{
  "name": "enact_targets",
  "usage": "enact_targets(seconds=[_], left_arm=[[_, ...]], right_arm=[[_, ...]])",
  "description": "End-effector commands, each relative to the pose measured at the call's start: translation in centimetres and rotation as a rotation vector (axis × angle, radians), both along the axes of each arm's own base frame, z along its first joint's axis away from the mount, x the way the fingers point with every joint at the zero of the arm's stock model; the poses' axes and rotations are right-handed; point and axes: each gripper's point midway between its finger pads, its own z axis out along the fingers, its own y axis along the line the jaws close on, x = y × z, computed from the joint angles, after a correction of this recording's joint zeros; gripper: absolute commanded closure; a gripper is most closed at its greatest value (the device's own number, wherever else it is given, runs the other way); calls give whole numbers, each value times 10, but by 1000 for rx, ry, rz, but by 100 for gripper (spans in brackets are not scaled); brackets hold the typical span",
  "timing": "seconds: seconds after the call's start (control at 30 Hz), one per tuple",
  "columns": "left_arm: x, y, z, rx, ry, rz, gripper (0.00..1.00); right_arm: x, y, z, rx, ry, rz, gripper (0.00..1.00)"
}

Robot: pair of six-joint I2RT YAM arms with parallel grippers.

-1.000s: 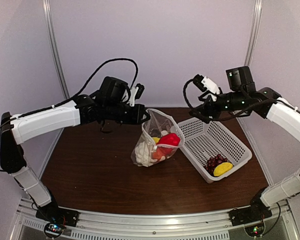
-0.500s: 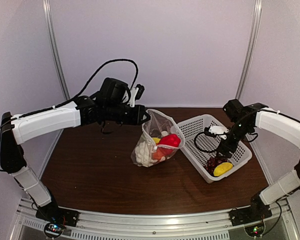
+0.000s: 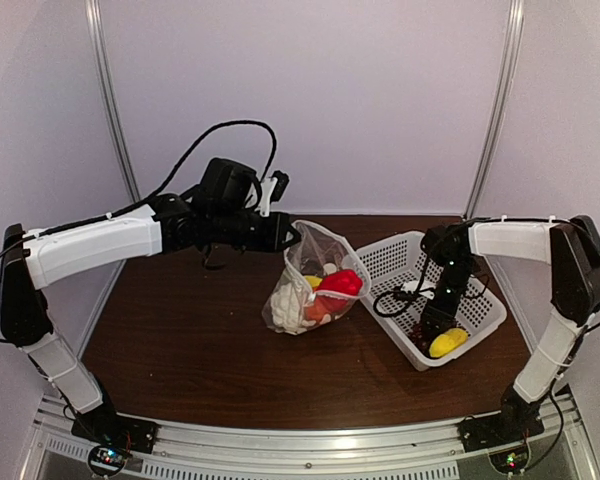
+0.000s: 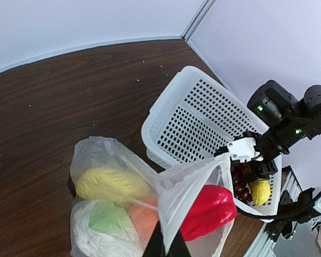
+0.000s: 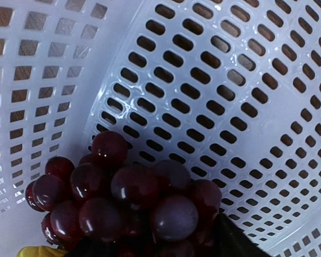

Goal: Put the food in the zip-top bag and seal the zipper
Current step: Pick up the fake fruit from the bin, then place the fake fruit in the zipper food storage bag.

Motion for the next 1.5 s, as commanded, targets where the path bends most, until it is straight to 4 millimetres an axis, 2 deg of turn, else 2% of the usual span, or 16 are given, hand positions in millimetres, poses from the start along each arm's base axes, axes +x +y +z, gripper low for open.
enact_targets(seconds=[0.0,0.07,0.1,0.23,0.33,0.47,0.63,0.83,0.97,1.13,1.23,1.33,1.47], left_arm=[[4,4,13,-24,-44,12,100],[4,4,14,-27,-44,9,100],[4,3,14,-30,-44,7,100],[5,2,15,-35,-44,7,100],[6,0,16,-53,-42,13,100],[8,-4,15,-76,-32,17,100],[10,-11,14,-105,-13,17,100],[9,-20,10,-144,26,0,100],[9,-22,12,-160,37,-4,100],[8,-23,16,-165,41,-7,100],[7,-21,22,-169,38,-3,100],[5,-20,30,-190,39,-4,100],[2,-20,41,-232,44,-4,100]], right_arm=[[-3,-2,0,-5,41,-23,56],[11,2,18,26,-18,-46,73],[19,4,30,41,-60,-55,78],[47,13,89,109,-246,-58,86],[54,26,133,208,-349,-41,92],[49,51,178,383,-413,-9,100],[33,89,235,627,-438,48,100],[28,127,283,806,-516,86,100],[33,156,301,909,-535,99,100],[47,193,305,1000,-541,94,100],[53,213,294,1012,-546,92,100],[58,230,281,987,-632,77,100],[55,249,258,931,-682,92,100]])
